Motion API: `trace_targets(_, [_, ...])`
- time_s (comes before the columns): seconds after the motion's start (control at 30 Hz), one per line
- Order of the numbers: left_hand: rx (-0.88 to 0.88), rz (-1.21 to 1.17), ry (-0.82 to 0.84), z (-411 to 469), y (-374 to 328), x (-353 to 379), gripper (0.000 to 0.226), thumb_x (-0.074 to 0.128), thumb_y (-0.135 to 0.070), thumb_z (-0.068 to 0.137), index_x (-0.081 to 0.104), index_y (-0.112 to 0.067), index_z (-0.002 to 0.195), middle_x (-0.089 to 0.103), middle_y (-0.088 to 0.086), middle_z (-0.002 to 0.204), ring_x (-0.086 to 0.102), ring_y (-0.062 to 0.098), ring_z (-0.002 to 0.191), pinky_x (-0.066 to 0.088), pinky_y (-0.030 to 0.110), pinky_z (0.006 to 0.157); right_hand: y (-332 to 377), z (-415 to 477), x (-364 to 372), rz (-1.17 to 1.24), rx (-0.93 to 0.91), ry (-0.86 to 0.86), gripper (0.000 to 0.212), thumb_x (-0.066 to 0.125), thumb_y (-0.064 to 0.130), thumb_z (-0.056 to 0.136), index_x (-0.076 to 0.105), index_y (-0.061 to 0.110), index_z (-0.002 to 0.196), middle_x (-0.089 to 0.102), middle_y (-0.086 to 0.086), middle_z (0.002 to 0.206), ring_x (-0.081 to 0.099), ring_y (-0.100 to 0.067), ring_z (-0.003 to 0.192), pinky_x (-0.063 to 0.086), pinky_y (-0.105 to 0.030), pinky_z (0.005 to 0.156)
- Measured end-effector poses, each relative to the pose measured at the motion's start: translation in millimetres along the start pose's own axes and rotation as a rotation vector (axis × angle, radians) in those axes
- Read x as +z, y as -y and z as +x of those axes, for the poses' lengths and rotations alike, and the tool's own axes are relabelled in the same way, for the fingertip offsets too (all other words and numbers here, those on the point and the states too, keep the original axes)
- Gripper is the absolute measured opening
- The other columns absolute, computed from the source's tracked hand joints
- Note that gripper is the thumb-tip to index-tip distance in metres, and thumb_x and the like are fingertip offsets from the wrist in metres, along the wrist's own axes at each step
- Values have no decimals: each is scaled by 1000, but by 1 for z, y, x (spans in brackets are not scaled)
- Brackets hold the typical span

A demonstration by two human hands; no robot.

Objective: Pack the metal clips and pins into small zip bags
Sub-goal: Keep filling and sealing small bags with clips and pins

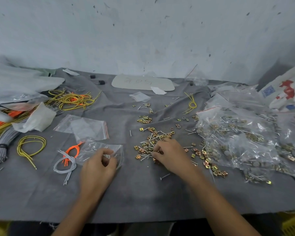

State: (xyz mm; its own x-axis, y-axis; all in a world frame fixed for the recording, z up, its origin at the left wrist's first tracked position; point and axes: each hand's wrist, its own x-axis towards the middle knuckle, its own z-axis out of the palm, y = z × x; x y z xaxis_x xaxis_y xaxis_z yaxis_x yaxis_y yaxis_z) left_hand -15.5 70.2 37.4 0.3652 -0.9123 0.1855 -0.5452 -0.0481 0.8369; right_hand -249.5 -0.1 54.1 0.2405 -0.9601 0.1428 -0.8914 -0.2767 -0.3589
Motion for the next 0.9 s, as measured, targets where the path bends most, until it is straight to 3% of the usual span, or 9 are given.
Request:
trace_targets(0.13, [-10, -7, -2, -1, -1, -1, 19, 55, -41, 73, 63, -33, 88, 64, -6, 63, 61, 15, 65, 53, 41, 69, 6, -5, 6, 25, -27, -58, 7, 62, 32, 95, 62, 26, 93, 54, 10, 96, 49, -15, 99, 39, -30, 82])
trace_targets(0.3, [-21, 8, -2, 1, 1, 0, 22, 54, -41, 72, 63, -32, 90, 67, -9, 66, 64, 15, 70, 54, 42, 73, 57, -18, 27, 462, -59, -200, 7, 66, 26, 92, 64, 21, 89, 66, 8, 85, 59, -10, 81, 47, -30, 77])
trace_targets(0.4, [-17, 9, -1, 0, -2, 0, 22, 55, -40, 72, 64, -32, 91, 68, -9, 68, 65, 16, 72, 54, 44, 75, 90, -22, 47, 574, -37, -189, 9, 66, 32, 91, 65, 24, 92, 68, 10, 87, 62, -6, 82, 50, -25, 77])
trace_targets(0.5, [-24, -11, -6, -1, -4, -1, 27, 54, -39, 70, 65, -31, 94, 69, -7, 71, 66, 18, 75, 54, 45, 79, 104, -26, 64, 731, 29, -207, 5, 67, 26, 91, 67, 20, 91, 71, 6, 87, 65, -5, 83, 53, -27, 77])
trace_targets(0.7, [9, -2, 6, 1, 1, 0, 32, 53, -38, 70, 67, -29, 97, 71, -6, 75, 67, 23, 78, 54, 47, 79, 107, -31, 71, 676, -3, -212, 12, 61, 24, 92, 68, 20, 101, 72, 2, 98, 65, -12, 93, 52, -30, 83])
trace_targets(0.9, [60, 11, 2, 0, 5, 1, 27, 54, -38, 72, 66, -29, 95, 69, -9, 72, 66, 16, 73, 53, 43, 72, 107, -31, 71, 635, -2, -193, 15, 58, 26, 92, 65, 21, 105, 70, 0, 103, 63, -17, 98, 51, -38, 88])
